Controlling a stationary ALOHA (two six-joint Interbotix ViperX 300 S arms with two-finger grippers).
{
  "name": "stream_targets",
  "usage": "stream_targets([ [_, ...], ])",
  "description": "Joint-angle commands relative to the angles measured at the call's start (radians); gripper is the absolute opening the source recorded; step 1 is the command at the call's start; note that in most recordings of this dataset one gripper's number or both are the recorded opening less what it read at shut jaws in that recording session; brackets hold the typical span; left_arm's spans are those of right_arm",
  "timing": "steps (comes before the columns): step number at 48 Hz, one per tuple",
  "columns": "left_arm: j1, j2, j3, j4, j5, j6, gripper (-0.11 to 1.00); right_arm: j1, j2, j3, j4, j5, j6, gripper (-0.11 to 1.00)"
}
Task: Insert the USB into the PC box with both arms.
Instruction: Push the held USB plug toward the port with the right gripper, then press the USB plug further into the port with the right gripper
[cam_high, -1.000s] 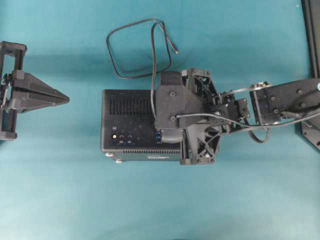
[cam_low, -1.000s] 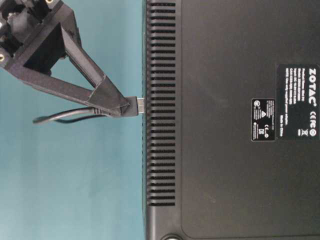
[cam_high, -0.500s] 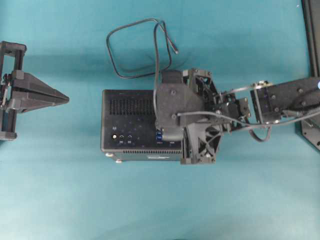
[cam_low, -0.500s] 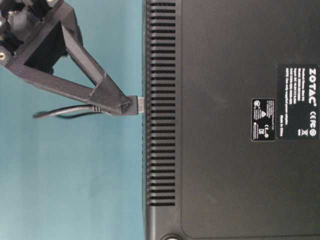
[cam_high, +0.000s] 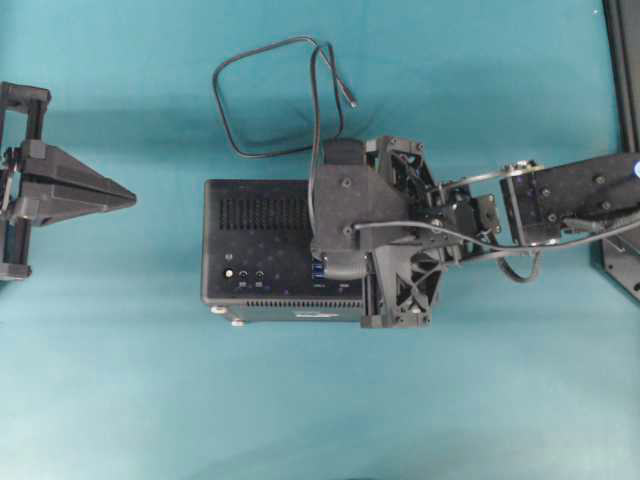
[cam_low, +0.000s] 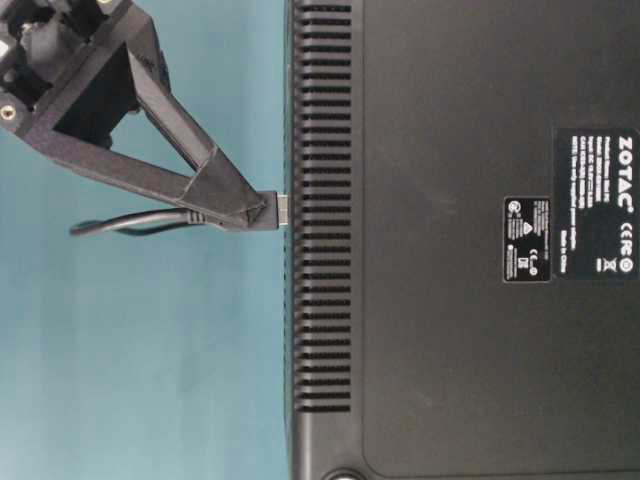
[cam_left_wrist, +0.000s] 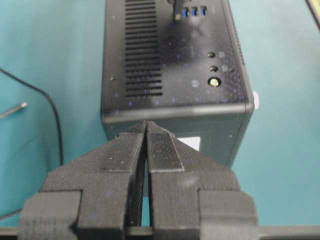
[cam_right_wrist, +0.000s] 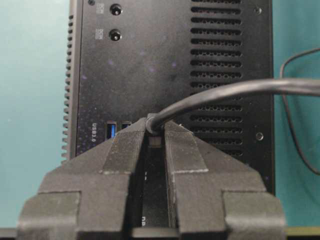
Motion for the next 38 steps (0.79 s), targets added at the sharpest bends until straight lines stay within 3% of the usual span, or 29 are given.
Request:
stream_targets([
  [1, -0.002, 0.000, -0.014, 0.003, -0.009, -0.002, 0.00, 0.035, 0.003, 0.005, 0.021, 0.005, 0.011, 0.08],
  [20, -0.002, 0.000, -0.014, 0.002, -0.009, -0.002, 0.00, 0.023, 0.003, 0.005, 0.017, 0.003, 0.008, 0.14],
  [38, -0.002, -0.002, -0.017, 0.003, -0.009, -0.002, 0.00, 0.025, 0.000, -0.003, 0.014, 0.006, 0.008, 0.61],
])
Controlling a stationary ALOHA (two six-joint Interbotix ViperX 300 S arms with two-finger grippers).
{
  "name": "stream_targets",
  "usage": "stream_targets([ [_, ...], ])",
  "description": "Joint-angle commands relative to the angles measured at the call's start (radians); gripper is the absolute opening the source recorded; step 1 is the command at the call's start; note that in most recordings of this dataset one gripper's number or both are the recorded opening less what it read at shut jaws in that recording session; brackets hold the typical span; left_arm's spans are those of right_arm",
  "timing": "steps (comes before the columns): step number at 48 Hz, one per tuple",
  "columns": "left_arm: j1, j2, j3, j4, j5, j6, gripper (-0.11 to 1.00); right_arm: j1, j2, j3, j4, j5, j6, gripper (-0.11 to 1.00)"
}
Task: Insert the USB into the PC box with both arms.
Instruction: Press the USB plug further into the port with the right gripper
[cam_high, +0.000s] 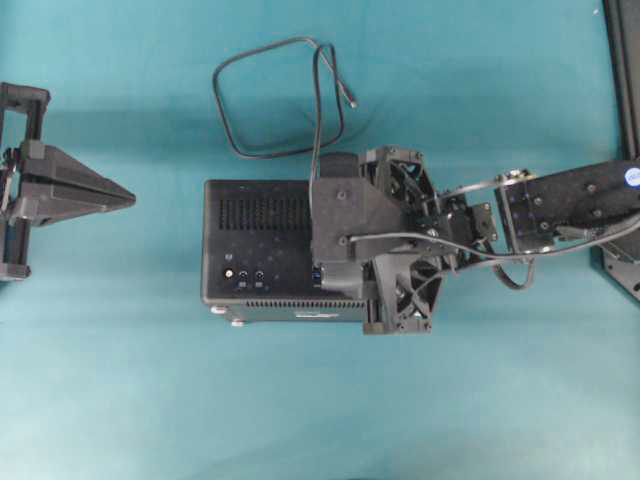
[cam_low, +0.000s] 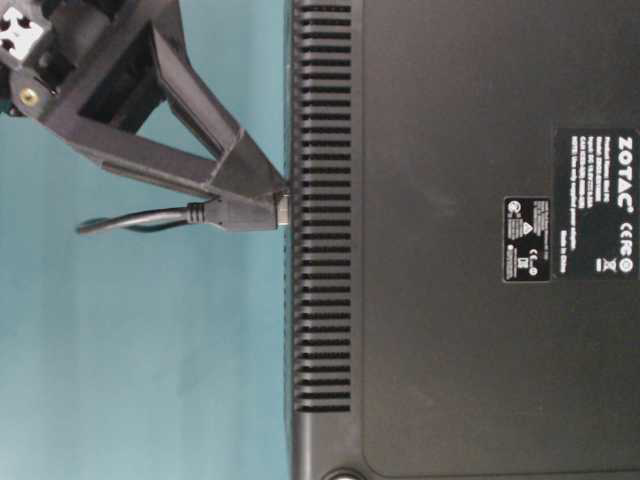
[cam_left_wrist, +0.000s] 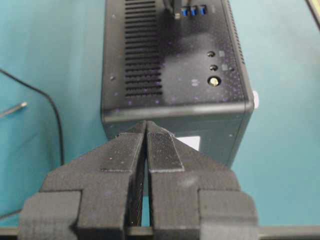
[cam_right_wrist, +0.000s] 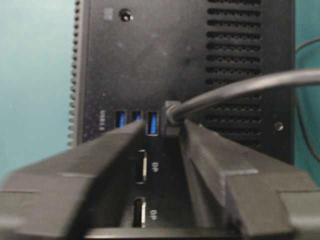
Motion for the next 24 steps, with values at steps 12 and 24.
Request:
stream_targets([
  [12, -0.002, 0.002, -0.018, 0.003, -0.008, -0.002, 0.00, 0.020, -0.032, -0.035, -0.029, 0.012, 0.008, 0.62],
  [24, -0.002, 0.002, -0.018, 0.003, -0.008, -0.002, 0.00, 0.018, -0.041, -0.100, -0.086, 0.060, 0.008, 0.63],
])
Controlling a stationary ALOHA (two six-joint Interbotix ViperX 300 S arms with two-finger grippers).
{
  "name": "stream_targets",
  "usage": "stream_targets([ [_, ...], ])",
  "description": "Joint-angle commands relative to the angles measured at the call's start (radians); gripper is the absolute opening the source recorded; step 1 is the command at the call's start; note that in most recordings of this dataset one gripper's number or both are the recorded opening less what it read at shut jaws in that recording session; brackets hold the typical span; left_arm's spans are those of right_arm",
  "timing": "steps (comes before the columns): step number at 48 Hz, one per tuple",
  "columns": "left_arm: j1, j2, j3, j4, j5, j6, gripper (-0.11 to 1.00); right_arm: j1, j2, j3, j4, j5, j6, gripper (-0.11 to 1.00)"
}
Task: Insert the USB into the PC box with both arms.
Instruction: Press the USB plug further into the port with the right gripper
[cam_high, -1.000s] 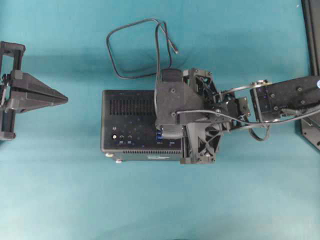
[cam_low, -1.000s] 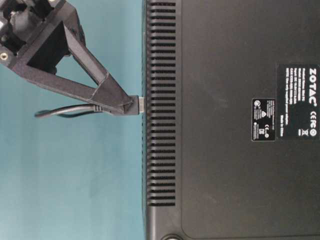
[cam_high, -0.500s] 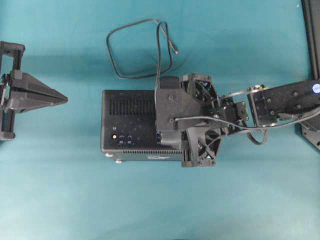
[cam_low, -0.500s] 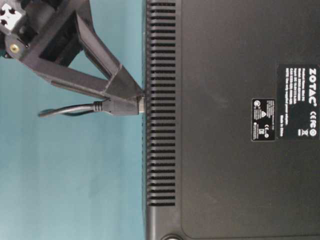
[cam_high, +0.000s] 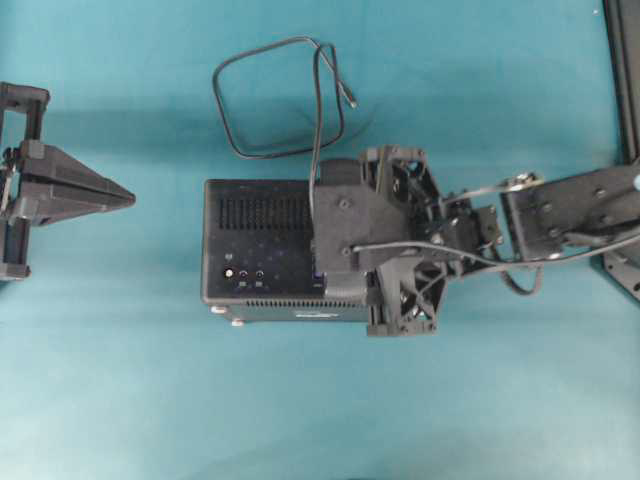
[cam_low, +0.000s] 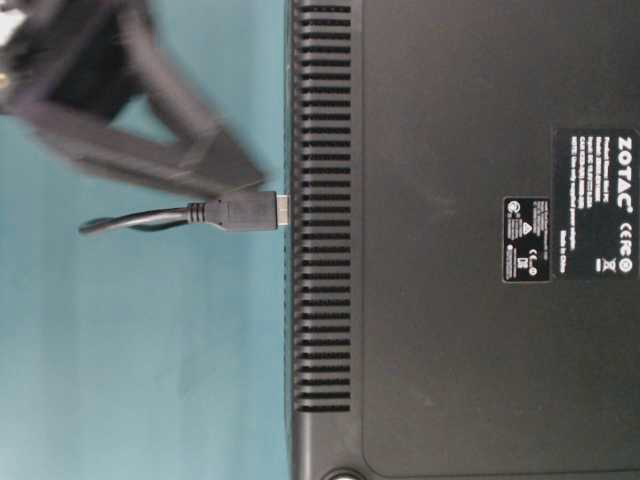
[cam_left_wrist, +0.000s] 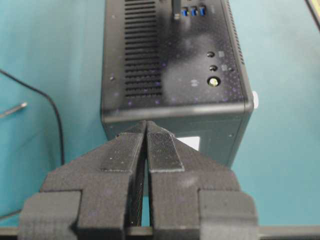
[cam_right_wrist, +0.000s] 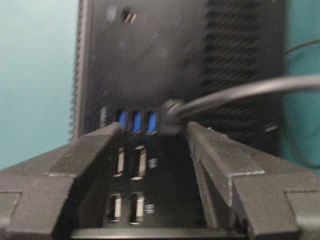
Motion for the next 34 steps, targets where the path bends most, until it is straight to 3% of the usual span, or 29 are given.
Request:
stream_targets([
  [1, -0.002, 0.003, -0.020, 0.003, -0.008, -0.002, 0.00, 0.002, -0.028, -0.046, -0.015, 0.006, 0.008, 0.63],
  [18, -0.002, 0.003, -0.017, 0.002, -0.009, -0.002, 0.00, -0.017, -0.017, -0.041, -0.038, -0.018, 0.008, 0.56],
  [34, -0.002, 0.002, -0.015, 0.003, -0.014, -0.015, 0.00, -0.015, -0.018, -0.006, -0.021, -0.064, 0.011, 0.10],
])
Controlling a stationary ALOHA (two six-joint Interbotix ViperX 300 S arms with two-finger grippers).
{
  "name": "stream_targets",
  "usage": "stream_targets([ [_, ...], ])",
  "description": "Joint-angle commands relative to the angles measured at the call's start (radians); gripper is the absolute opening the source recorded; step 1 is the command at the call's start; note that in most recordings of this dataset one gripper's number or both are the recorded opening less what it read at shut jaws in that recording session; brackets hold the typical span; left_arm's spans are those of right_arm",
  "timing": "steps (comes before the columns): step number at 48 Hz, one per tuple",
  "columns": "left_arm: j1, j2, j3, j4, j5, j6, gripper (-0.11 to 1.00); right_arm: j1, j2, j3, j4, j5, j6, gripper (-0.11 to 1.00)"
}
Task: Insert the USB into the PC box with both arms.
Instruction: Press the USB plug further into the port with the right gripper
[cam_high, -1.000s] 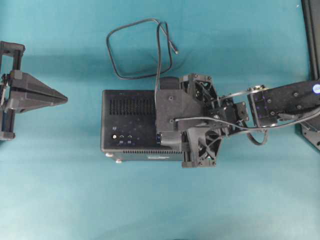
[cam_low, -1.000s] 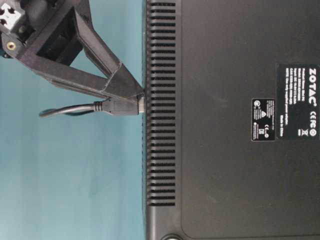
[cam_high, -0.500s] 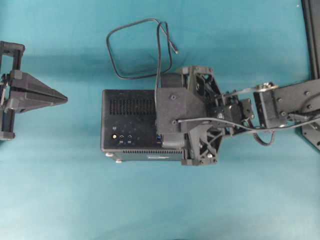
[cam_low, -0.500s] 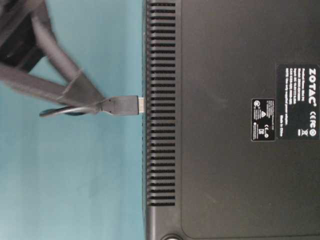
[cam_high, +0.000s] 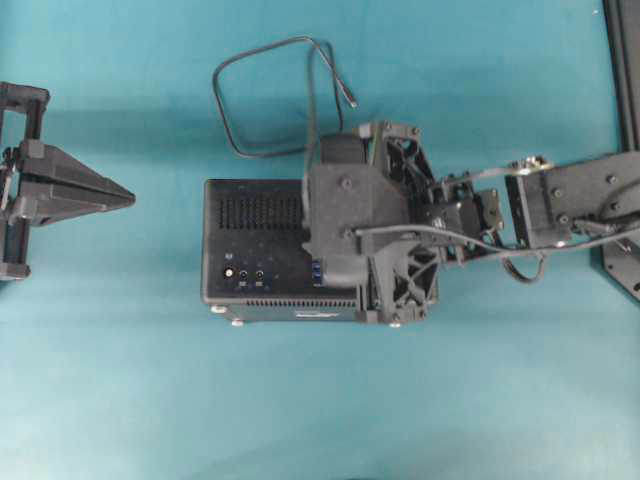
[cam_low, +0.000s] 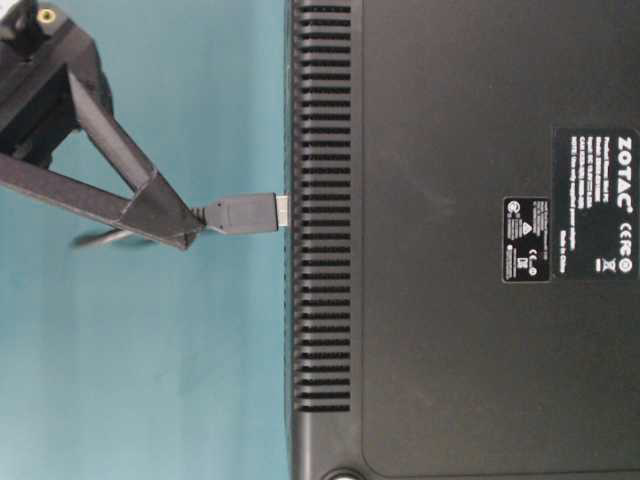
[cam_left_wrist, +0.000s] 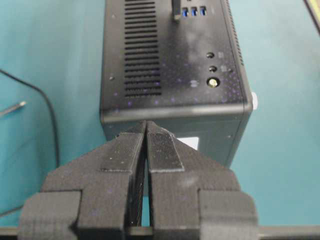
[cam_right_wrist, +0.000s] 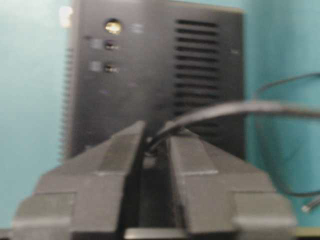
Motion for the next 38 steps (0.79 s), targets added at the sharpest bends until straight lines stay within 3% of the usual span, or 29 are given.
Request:
stream_targets([
  [1, -0.002, 0.002, -0.012, 0.002, -0.014, -0.003, 0.00, -0.002, -0.017, 0.003, 0.012, -0.003, 0.011, 0.09],
  [14, -0.002, 0.002, -0.014, 0.002, -0.014, -0.003, 0.00, 0.011, -0.018, 0.031, 0.040, -0.005, 0.046, 0.06],
  [20, -0.002, 0.002, -0.012, 0.002, -0.014, -0.003, 0.00, 0.006, -0.029, 0.060, 0.021, -0.014, 0.089, 0.06],
  [38, -0.002, -0.017, -0.011, 0.002, -0.014, -0.003, 0.00, -0.029, -0.031, 0.124, 0.002, -0.129, 0.094, 0.06],
])
